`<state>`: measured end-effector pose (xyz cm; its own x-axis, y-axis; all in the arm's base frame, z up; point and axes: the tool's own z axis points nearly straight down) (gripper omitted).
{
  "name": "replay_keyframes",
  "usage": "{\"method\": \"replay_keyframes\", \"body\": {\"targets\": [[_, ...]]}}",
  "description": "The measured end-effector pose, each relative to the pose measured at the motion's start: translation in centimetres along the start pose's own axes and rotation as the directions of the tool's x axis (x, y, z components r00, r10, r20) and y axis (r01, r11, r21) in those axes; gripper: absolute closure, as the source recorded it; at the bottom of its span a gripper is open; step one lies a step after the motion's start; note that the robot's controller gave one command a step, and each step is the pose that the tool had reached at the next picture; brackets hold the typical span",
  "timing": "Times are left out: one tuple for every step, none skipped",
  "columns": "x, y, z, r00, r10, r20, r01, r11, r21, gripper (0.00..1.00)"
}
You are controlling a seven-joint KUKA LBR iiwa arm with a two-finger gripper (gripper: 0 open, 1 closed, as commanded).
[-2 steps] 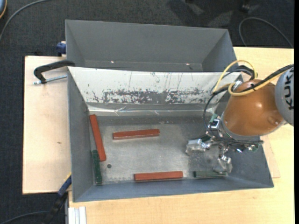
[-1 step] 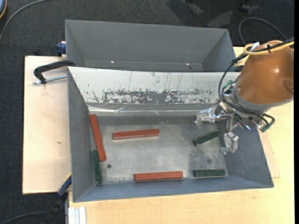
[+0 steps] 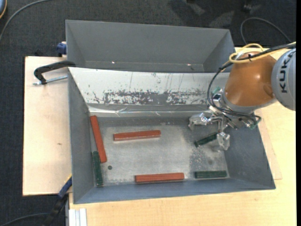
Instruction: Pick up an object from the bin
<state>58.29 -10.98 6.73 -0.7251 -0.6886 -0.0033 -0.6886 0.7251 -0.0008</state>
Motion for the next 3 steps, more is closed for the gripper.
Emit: {"method": "replay_keyframes", "body": {"targets": [[-0.1,-0.1,-0.4,1.000,0.001,0.002,-0.001,1.000,0.002,1.00],[1.0,1.7,-9.4,0.987,-0.163,0.004,0.163,0.987,0.008,1.00],[-2.1,1.7,-15.8,0.985,-0.174,0.007,0.174,0.985,0.010,1.00]]}}
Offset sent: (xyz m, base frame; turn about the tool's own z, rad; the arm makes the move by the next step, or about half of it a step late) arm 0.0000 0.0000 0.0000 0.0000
